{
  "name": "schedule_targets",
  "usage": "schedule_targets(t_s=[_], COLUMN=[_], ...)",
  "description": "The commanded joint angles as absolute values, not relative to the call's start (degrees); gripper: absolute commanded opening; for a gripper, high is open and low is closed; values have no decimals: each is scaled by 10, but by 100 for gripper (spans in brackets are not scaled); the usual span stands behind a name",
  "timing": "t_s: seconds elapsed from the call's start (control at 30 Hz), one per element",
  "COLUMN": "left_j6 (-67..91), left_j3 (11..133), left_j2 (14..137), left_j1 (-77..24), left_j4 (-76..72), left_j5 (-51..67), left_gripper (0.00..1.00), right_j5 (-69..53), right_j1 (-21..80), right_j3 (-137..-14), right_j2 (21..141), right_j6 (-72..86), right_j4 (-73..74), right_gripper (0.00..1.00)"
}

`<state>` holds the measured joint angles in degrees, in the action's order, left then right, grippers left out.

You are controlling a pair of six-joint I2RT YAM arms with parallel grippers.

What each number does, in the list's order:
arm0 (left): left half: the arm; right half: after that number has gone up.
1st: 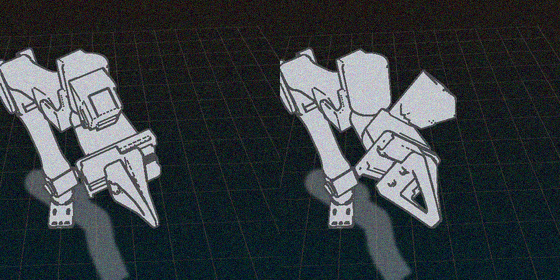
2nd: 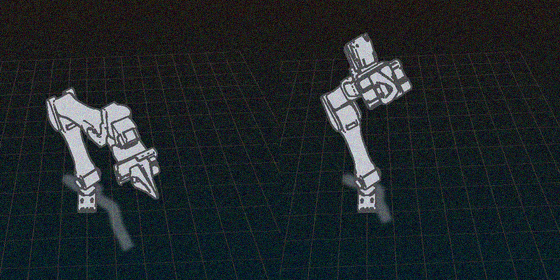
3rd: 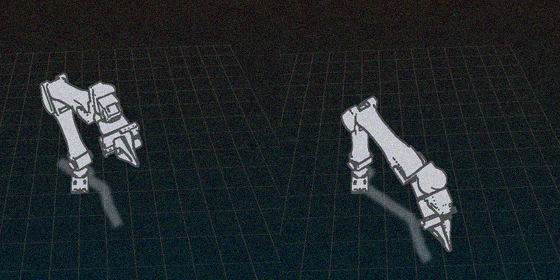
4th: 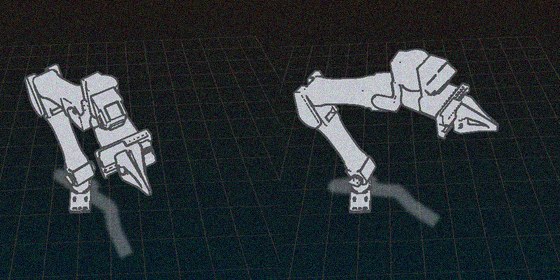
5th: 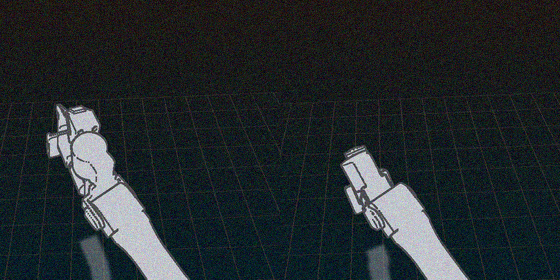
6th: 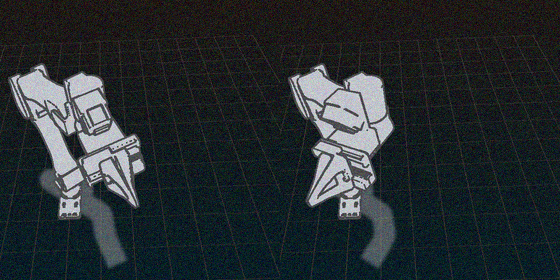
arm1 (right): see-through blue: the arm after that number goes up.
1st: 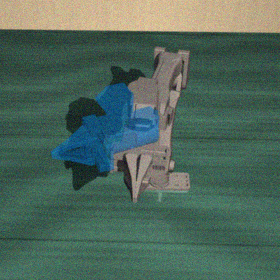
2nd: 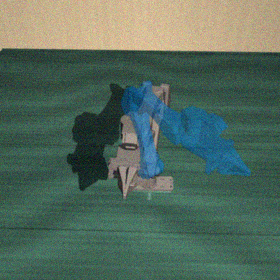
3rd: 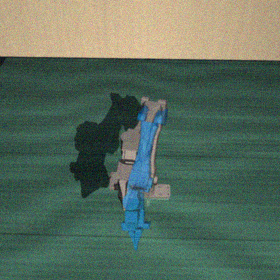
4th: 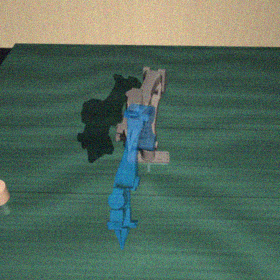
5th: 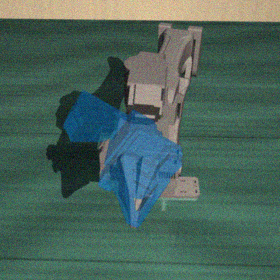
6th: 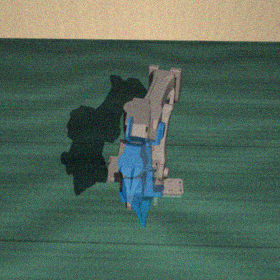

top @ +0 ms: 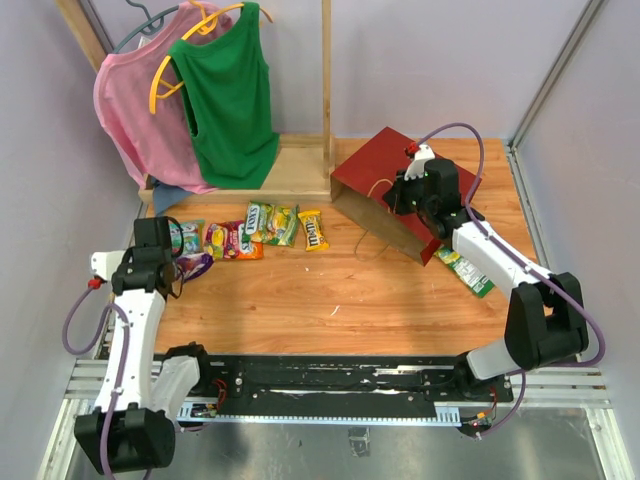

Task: Take the snacks out of the paper bag
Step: Place the snack at the center of the board.

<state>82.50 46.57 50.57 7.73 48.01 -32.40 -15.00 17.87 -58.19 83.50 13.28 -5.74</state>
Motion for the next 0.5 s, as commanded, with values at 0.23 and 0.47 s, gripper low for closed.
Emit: schedule_targets(t_s=[0.23,0.47], left_j6=[833,834], left_j3=[569,540], left_j2=[417,416], left_j1=[82,82], left_j4=[604,617], left_j5=[-227,-271], left_gripper=[0,1], right_j5=[-150,-150], right_j1=[171,171], right_j3=[-584,-582], right_j2=[832,828], right_j6=[126,126], right_j4=[-59,-58], right_gripper=[1,1])
